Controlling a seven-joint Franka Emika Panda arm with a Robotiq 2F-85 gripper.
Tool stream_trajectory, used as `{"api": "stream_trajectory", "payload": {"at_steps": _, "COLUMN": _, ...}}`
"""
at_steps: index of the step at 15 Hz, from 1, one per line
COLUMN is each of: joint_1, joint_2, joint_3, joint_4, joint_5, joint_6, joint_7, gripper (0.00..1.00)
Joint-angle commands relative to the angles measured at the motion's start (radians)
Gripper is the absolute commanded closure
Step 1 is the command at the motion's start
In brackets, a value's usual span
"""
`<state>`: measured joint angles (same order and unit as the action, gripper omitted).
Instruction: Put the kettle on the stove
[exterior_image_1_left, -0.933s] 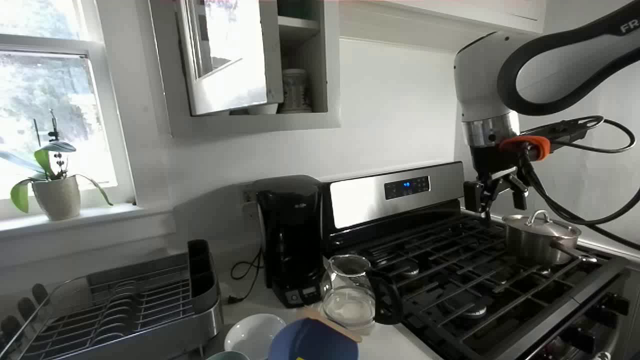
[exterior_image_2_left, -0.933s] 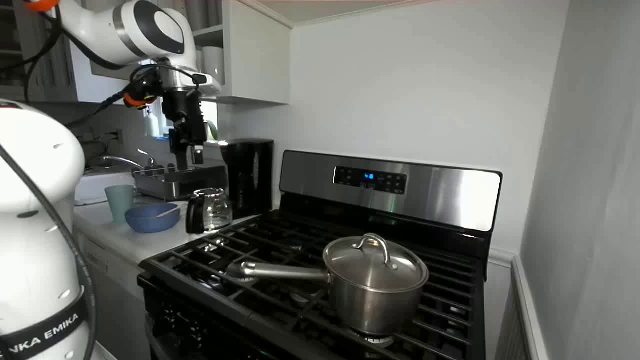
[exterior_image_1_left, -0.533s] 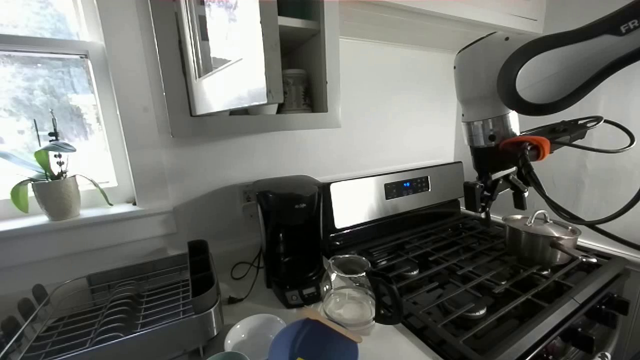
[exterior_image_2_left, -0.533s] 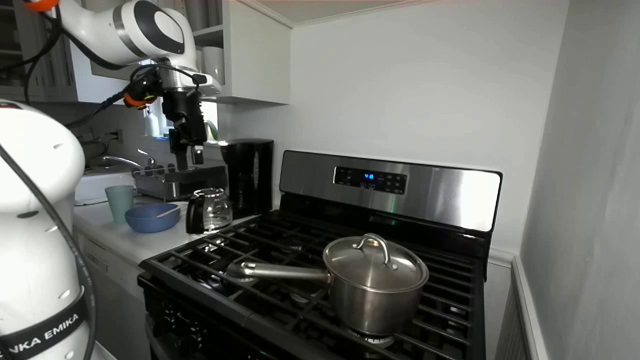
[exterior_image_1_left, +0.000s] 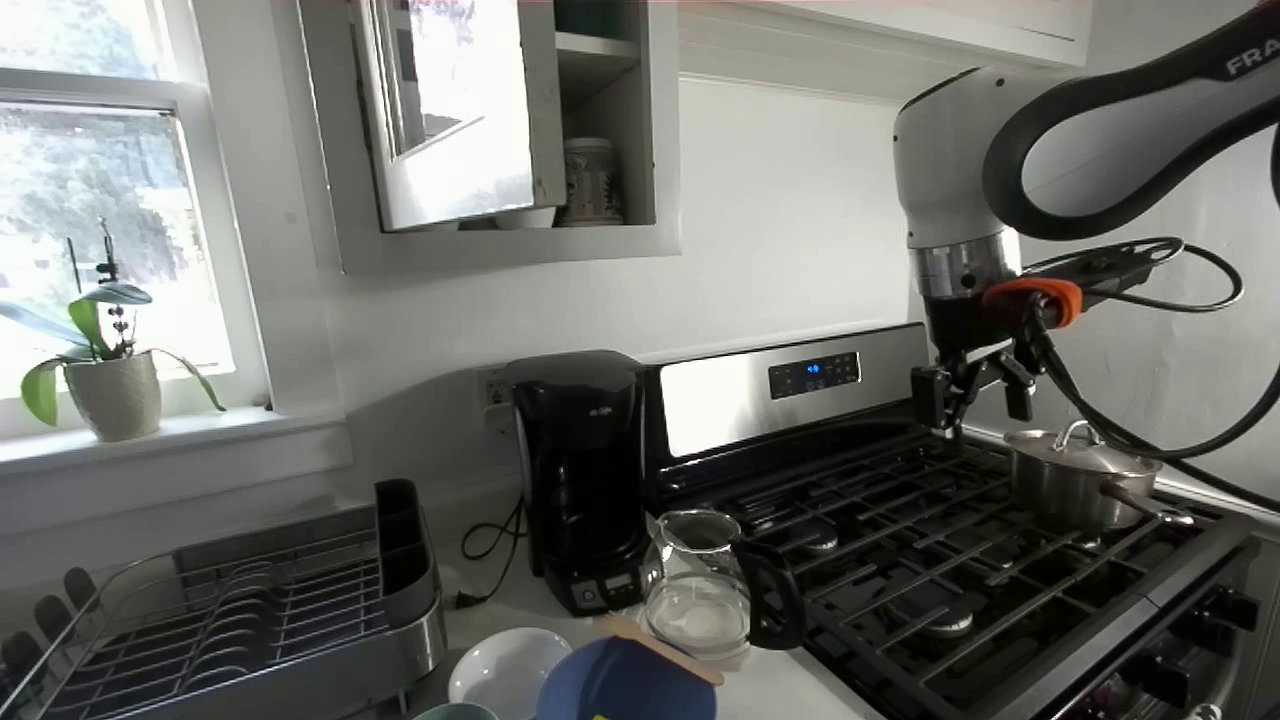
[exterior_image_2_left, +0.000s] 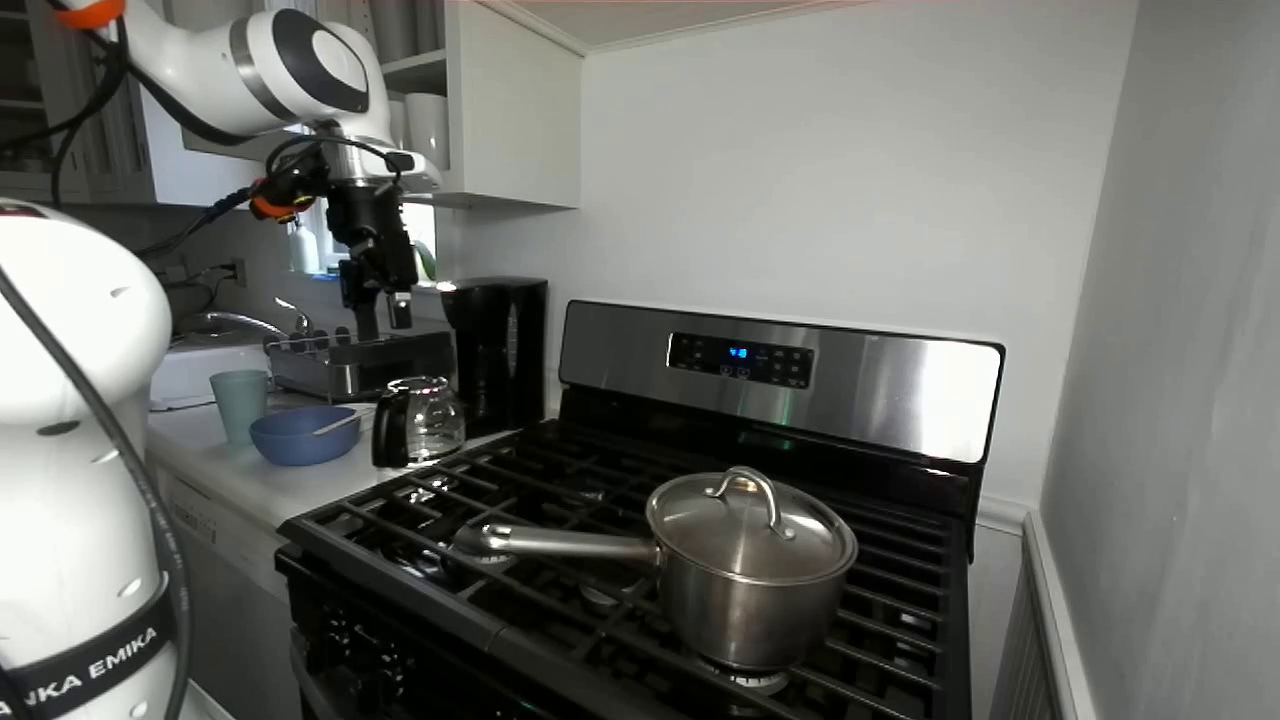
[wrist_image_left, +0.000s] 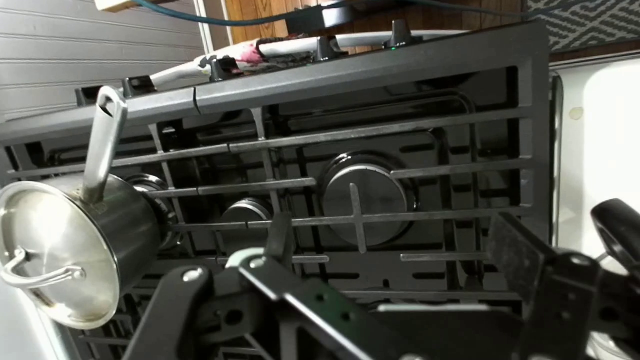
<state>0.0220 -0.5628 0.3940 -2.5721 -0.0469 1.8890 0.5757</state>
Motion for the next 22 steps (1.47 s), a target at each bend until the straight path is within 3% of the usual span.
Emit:
{"api": "stream_trajectory", "payload": {"at_steps": 1, "joint_1": 0.008, "joint_2": 0.18, "joint_3": 0.047, "joint_4": 0.105, "joint_5": -0.077, "joint_6": 0.069, "joint_7": 0.096, "gripper": 0.0}}
{"api": "stream_trajectory", "payload": {"at_steps": 4, "joint_1": 0.003, "joint_2": 0.32, "joint_3": 0.071, "joint_4": 0.199, "joint_5": -0.184, "joint_6": 0.1, "joint_7": 0.184, "gripper": 0.0}}
{"api": "stream_trajectory", "payload": {"at_steps": 7, "joint_1": 0.043, "joint_2": 0.454, "joint_3": 0.051, "joint_4": 0.29, "joint_5": -0.251, "joint_6": 0.126, "joint_7": 0.227, "gripper": 0.0}}
{"api": "stream_trajectory", "payload": {"at_steps": 14, "joint_1": 0.176, "joint_2": 0.655, "joint_3": -0.036, "joint_4": 0.395, "joint_5": -0.192, "joint_6": 0.279, "joint_7": 0.118, "gripper": 0.0}}
{"api": "stream_trajectory", "payload": {"at_steps": 20, "joint_1": 0.24, "joint_2": 0.72, "joint_3": -0.064, "joint_4": 0.389, "joint_5": -0.091, "joint_6": 0.43, "joint_7": -0.063, "gripper": 0.0}}
{"api": "stream_trajectory", "payload": {"at_steps": 22, "joint_1": 0.26, "joint_2": 0.705, "joint_3": -0.084, "joint_4": 0.377, "joint_5": -0.114, "joint_6": 0.41, "joint_7": -0.028, "gripper": 0.0}}
